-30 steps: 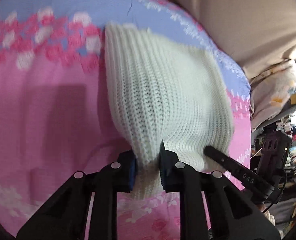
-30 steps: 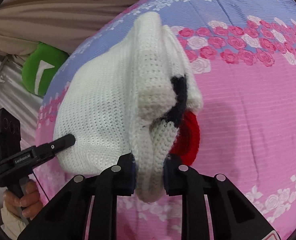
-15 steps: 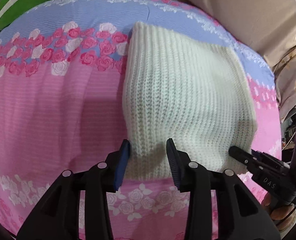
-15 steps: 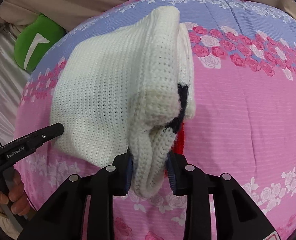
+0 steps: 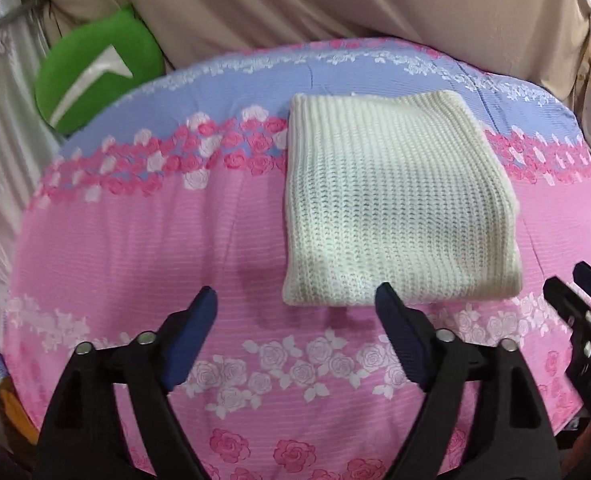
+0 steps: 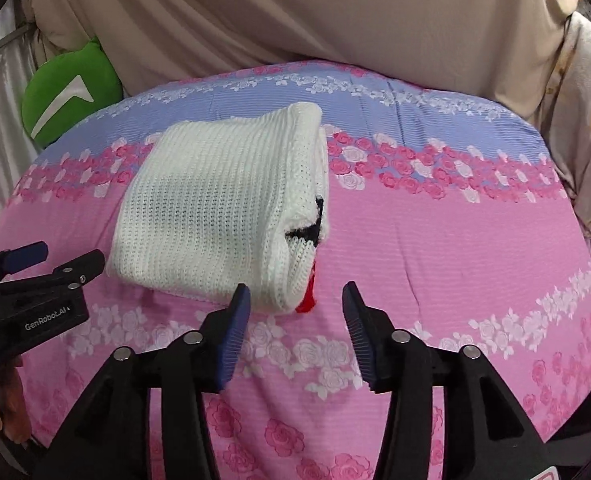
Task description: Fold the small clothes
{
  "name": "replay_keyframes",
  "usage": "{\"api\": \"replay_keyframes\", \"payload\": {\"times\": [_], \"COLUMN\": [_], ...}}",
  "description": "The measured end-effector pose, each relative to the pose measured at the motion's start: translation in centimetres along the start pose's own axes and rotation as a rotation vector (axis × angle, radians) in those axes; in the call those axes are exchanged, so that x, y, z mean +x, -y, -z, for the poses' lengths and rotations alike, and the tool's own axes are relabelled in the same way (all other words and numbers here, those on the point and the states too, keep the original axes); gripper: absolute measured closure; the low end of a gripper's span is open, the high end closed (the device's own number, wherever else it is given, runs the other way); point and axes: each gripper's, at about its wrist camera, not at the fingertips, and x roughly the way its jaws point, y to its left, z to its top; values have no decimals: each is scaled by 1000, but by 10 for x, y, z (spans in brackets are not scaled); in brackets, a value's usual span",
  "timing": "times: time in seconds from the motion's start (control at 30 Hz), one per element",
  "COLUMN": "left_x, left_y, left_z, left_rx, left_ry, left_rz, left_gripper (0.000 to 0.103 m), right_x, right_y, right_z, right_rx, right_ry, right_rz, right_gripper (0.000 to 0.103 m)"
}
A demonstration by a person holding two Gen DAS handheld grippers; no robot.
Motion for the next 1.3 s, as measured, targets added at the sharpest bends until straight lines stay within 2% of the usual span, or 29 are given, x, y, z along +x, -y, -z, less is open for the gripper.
{"api": "replay_keyframes", "payload": {"times": [0.1,0.17,0.3,0.6,1.3], "left_x": [-4,-3,2,8,13], "left_y": [20,29,37,35,34], "left_z": [4,8,18,28,33], "left_rx": [12,24,27,-14,-38], "left_ry": [33,23,17,13,10], "left_rz": [-29,-12,-30,-60,-85], "left_gripper": [18,18,18,19,22], "right_x": [-5,-3,-2,2,5], "right_y": [-7,-9,-10,-14,-17], "right_z": [14,19,25,38,37], "right_rx": [7,15,36,77,84], "right_ry": [23,21,25,2,12], "right_rz": [42,45,54,58,74], "right_gripper": [48,47,46,44,44]}}
